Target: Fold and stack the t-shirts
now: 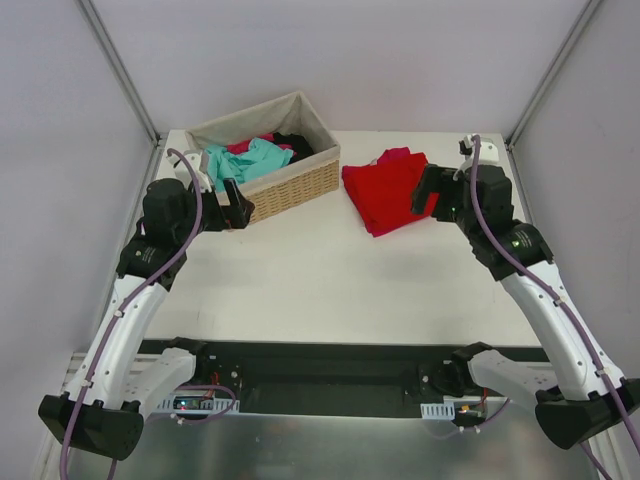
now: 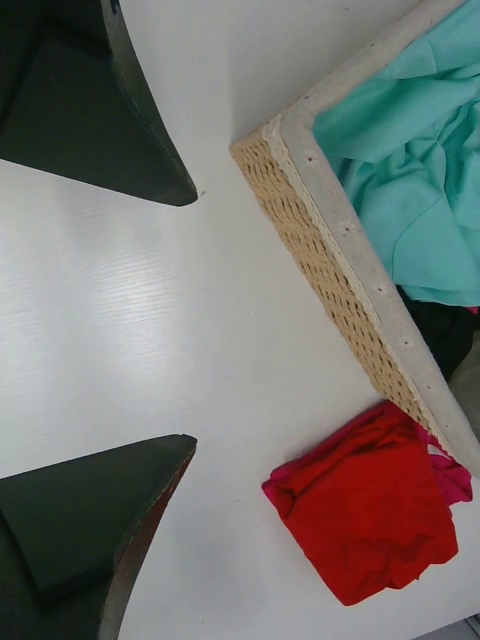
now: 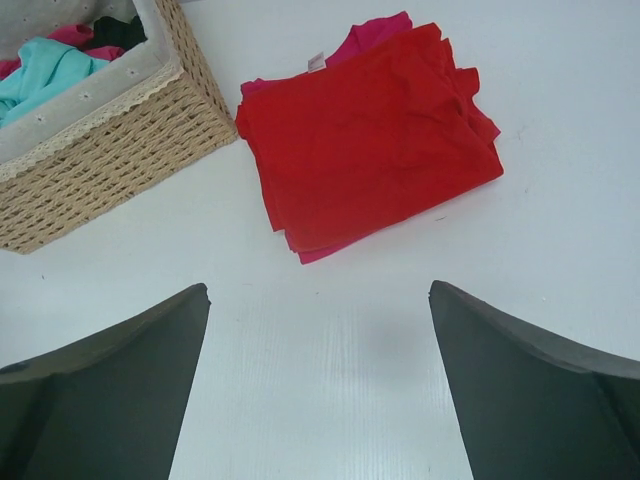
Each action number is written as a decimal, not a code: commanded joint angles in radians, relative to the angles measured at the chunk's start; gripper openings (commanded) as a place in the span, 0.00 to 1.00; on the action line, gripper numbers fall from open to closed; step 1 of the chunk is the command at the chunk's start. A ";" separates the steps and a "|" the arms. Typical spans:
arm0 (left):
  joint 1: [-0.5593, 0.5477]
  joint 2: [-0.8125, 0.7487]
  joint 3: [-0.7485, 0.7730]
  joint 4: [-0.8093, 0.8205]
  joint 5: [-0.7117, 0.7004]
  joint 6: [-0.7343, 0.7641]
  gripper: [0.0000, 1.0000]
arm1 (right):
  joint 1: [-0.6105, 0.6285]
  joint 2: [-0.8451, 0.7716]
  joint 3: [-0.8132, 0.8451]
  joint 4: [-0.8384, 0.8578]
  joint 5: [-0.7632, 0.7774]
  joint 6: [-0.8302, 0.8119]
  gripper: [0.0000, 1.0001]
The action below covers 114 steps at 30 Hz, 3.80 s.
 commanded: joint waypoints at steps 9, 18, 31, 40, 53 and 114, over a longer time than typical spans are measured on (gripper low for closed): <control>0.001 -0.016 0.005 0.044 -0.039 0.017 0.99 | 0.020 0.031 0.022 0.031 0.002 -0.023 0.97; 0.001 -0.026 0.002 0.044 -0.030 0.040 0.99 | 0.037 0.041 0.029 0.025 0.002 -0.028 0.97; 0.002 0.216 0.112 0.283 0.194 0.354 0.99 | 0.063 0.014 -0.061 0.067 -0.066 0.005 0.97; 0.004 0.626 0.377 0.329 0.428 0.517 0.99 | 0.079 -0.035 -0.103 0.059 -0.084 -0.021 0.96; -0.016 0.933 0.594 0.329 0.660 0.468 0.99 | 0.079 0.019 -0.123 0.102 -0.101 -0.026 0.96; 0.258 1.161 0.647 0.214 -0.316 0.285 0.00 | 0.091 -0.009 -0.176 0.137 -0.153 0.011 0.97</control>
